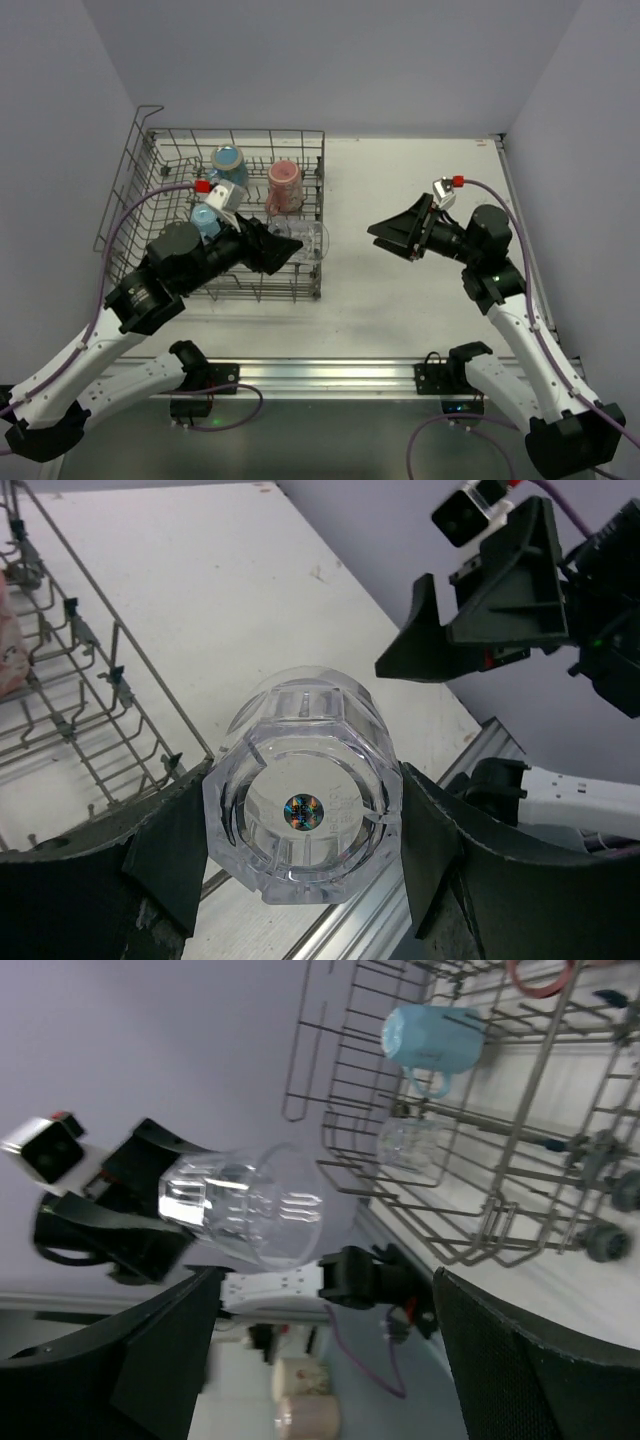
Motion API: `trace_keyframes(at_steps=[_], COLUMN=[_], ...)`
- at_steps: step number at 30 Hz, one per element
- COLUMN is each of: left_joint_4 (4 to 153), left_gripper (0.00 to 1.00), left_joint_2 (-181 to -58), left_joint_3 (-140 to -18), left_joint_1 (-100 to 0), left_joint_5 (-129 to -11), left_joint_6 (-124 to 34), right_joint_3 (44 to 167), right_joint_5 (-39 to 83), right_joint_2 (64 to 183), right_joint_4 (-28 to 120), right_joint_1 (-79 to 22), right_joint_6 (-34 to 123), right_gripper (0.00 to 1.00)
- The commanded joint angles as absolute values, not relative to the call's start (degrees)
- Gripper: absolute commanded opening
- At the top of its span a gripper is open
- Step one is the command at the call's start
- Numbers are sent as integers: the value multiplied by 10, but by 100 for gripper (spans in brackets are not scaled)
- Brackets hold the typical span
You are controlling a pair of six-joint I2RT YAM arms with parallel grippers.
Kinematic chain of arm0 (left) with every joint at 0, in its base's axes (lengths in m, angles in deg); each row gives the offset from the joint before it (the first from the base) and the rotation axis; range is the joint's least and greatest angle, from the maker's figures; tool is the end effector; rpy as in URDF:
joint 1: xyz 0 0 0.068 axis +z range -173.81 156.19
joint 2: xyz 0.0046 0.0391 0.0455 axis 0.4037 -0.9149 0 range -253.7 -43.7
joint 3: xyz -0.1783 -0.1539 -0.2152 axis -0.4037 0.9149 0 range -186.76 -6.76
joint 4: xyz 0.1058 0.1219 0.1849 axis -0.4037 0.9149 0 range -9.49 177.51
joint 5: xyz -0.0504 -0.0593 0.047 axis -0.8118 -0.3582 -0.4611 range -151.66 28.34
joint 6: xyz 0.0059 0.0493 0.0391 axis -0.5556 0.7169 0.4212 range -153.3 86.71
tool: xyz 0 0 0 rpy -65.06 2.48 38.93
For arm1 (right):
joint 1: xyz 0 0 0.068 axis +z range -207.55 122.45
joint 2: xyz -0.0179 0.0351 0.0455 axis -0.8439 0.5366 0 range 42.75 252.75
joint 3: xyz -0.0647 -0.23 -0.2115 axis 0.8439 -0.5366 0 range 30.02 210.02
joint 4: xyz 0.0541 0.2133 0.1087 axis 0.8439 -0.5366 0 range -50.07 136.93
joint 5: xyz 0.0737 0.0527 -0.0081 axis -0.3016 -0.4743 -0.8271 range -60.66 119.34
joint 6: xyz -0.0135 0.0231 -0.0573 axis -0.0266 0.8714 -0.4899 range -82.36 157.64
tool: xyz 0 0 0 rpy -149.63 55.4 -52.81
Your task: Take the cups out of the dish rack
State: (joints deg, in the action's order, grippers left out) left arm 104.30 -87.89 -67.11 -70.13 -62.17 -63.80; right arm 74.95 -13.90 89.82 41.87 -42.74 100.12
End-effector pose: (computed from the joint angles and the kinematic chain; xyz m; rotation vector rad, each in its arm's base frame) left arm 0.0827 -0.0872 0.4355 0.2558 1.7907 -0.9900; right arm 0.1329 0.0696 0.3794 0.1557 1.9472 1.5862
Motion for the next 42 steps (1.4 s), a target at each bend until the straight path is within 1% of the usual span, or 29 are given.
trace_keyframes(at_steps=[1, 5, 15, 18, 22, 26, 29, 30, 33, 34, 37, 38, 39, 40, 41, 42], left_joint_4=[901, 856, 796, 793, 779, 760, 759, 759, 757, 756, 755, 755, 755, 753, 752, 748], left_gripper=[0, 0, 0, 0, 0, 0, 0, 0, 0, 0, 0, 0, 0, 0, 0, 0], left_joint_2=[-868, -870, -878, -878, -877, -875, -874, -872, -868, -867, -868, -869, -870, -869, -869, -869], left_joint_3=[-622, -597, -573, -570, -558, -547, -546, -545, -541, -540, -540, -540, -539, -540, -538, -538], left_joint_1=[-705, -705, -705, -705, -705, -705, -705, -705, -705, -705, -705, -705, -705, -705, -705, -705], left_joint_5=[-701, -723, -749, -755, -762, -777, -784, -788, -792, -793, -799, -801, -803, -805, -809, -813], left_joint_6=[-633, -648, -667, -669, -673, -677, -677, -676, -676, -676, -676, -676, -677, -677, -677, -677], right_joint_3=[707, 711, 712, 695, 681, 682, 675, 672, 657, 653, 647, 645, 644, 645, 645, 646], right_joint_5=[-241, -240, -209, -209, -211, -215, -224, -228, -234, -235, -237, -237, -237, -237, -239, -240], right_joint_2=[917, 928, 946, 958, 987, 1022, 1056, 1074, 1101, 1117, 1139, 1142, 1144, 1146, 1146, 1146], right_joint_4=[667, 700, 692, 743, 852, 919, 1012, 1069, 1156, 1208, 1262, 1266, 1273, 1273, 1272, 1273], right_joint_1=[-422, -410, -361, -346, -316, -298, -289, -287, -287, -287, -286, -286, -286, -286, -286, -285], right_joint_6=[1206, 1240, 1237, 1265, 1312, 1349, 1395, 1409, 1470, 1481, 1512, 1516, 1518, 1518, 1518, 1518], right_gripper=[87, 86, 83, 82, 80, 75, 62, 56, 49, 47, 37, 27, 20, 5, 0, 0])
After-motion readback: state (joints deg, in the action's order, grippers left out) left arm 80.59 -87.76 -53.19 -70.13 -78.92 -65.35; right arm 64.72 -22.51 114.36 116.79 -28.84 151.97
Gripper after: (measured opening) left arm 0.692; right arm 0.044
